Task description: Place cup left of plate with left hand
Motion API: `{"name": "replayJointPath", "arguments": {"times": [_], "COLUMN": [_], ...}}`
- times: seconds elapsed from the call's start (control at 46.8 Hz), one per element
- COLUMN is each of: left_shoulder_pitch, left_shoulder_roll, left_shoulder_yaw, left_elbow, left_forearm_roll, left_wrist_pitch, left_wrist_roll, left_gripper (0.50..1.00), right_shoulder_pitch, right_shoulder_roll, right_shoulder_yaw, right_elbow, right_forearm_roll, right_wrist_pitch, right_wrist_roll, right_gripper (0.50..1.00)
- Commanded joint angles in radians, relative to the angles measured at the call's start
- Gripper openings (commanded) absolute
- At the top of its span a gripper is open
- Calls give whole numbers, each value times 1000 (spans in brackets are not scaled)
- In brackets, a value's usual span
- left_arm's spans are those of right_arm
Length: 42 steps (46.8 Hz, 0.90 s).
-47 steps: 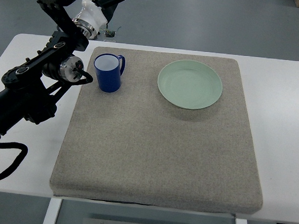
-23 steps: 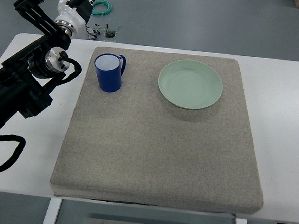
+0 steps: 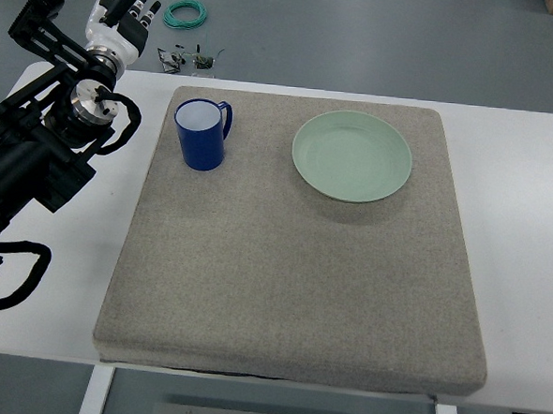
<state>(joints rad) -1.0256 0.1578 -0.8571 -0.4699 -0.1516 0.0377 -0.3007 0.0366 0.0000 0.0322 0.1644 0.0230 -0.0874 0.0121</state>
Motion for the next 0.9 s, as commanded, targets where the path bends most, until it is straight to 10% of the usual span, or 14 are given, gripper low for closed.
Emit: {"name": "replayJointPath", "arguments": {"times": [0.0,0.875], "left_shoulder_pitch": [-1,-7], "left_shoulder_roll": [0,6], "left_shoulder_yaw": [3,18], "left_elbow": [0,116], "left_forearm_roll": [1,15], "left_wrist_pitch": [-7,-124], "left_wrist_roll": [-2,-2], "left_gripper": [992,994], "right_shoulder_pitch": [0,3], "right_shoulder_roll": [0,0], "right_shoulder_yaw": [0,-3], "right_elbow": [0,18], "right_forearm_roll": [0,-9], "right_wrist_pitch": [0,-11], "right_wrist_roll": [-1,-1], "right_gripper": [934,934]}}
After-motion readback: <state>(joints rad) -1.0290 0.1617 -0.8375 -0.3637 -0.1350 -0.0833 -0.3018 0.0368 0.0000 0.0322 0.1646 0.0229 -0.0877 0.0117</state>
